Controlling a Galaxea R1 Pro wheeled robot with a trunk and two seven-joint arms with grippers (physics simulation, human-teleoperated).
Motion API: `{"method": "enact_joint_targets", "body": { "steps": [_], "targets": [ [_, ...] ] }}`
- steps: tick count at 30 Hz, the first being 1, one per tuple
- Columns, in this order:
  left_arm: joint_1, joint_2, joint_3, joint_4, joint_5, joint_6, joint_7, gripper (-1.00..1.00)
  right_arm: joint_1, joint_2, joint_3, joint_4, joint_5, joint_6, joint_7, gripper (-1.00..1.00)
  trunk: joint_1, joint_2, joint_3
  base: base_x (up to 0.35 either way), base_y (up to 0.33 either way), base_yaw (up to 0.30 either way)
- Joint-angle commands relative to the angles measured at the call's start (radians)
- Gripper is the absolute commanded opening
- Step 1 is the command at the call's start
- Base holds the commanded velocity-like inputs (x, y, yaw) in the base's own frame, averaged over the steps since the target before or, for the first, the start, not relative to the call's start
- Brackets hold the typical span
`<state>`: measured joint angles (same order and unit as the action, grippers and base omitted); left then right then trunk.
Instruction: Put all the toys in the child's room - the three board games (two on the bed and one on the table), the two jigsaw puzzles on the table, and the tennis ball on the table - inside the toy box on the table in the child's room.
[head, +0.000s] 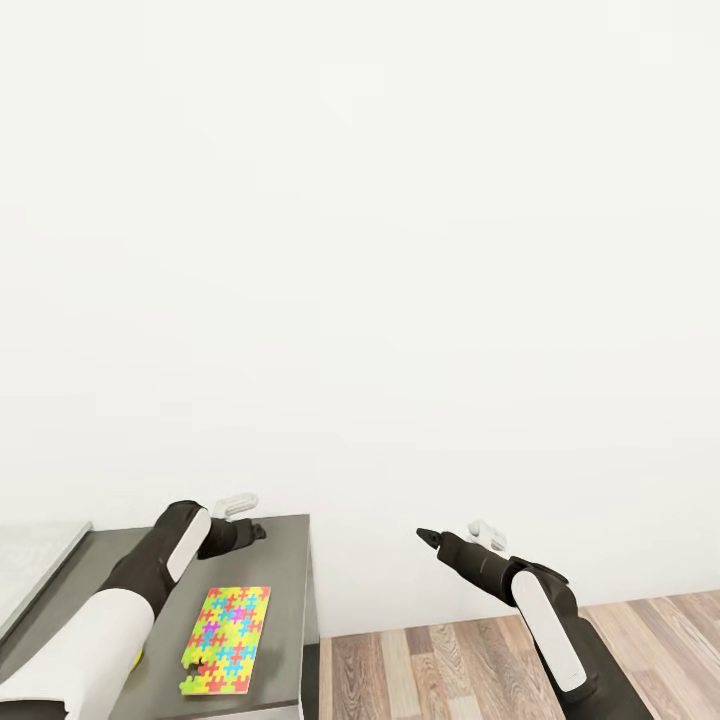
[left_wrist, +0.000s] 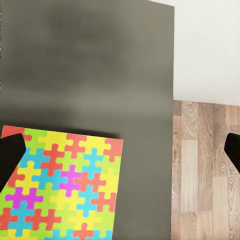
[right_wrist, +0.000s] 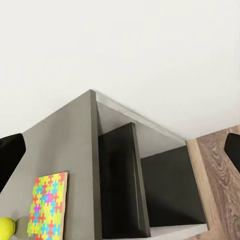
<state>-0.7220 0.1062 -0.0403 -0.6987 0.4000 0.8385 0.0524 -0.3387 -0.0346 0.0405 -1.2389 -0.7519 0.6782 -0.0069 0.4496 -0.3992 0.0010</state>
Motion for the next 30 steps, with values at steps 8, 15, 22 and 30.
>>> {"method": "enact_joint_targets", "body": {
  "steps": [8, 15, 22, 30],
  "targets": [
    [0.000, 0.011, 0.000, -0.001, 0.008, 0.008, 0.001, 1.00, 0.000, -0.001, 0.000, 0.002, -0.001, 0.003, -0.001, 1.00, 0.000, -0.001, -0.004, 0.000, 0.000, 0.000],
    [0.001, 0.036, -0.001, -0.001, 0.008, 0.011, -0.002, 1.00, 0.000, -0.001, -0.001, 0.004, 0.000, 0.003, -0.001, 1.00, 0.000, -0.001, -0.008, 0.000, 0.000, 0.000],
    [0.000, 0.058, -0.001, 0.009, 0.009, 0.013, 0.003, 1.00, 0.000, -0.002, -0.002, 0.003, 0.000, 0.003, -0.001, 1.00, 0.000, -0.001, -0.014, 0.000, 0.000, 0.000],
    [0.000, 0.055, -0.001, 0.103, 0.007, 0.008, 0.006, 1.00, 0.000, -0.001, -0.003, 0.004, -0.001, 0.003, -0.001, 1.00, 0.000, -0.001, -0.025, 0.000, 0.000, 0.000]
  ]
}}
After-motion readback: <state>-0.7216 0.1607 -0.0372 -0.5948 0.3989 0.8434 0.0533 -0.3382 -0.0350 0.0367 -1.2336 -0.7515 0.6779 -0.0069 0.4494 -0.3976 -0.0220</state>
